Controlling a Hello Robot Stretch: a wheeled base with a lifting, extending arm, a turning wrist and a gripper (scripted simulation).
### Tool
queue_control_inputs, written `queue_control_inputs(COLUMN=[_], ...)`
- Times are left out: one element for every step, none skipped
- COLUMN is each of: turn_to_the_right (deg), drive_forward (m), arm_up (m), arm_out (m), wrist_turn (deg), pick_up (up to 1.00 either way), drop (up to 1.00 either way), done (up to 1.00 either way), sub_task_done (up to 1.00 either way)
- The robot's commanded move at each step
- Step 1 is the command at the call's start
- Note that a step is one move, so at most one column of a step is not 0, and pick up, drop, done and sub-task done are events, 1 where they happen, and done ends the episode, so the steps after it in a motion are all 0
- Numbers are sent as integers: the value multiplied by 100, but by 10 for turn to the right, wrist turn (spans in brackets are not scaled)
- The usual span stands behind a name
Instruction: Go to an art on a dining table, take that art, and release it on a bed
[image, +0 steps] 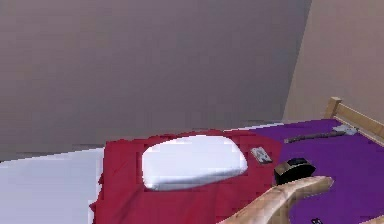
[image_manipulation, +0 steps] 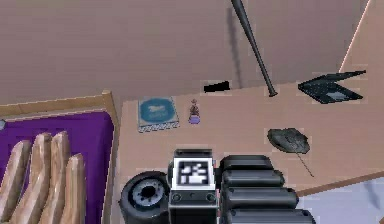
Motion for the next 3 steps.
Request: queue_control_inputs(turn_to_the_right=[-450,-450,-450], drive_forward=[0,0,0], arm_up=[0,0,0], arm_out=[0,0,0], wrist_turn=[0,0,0], pick_up=[0,0,0], drop=[0,0,0], done=[0,0,0], sub_task_done=[0,0,0])
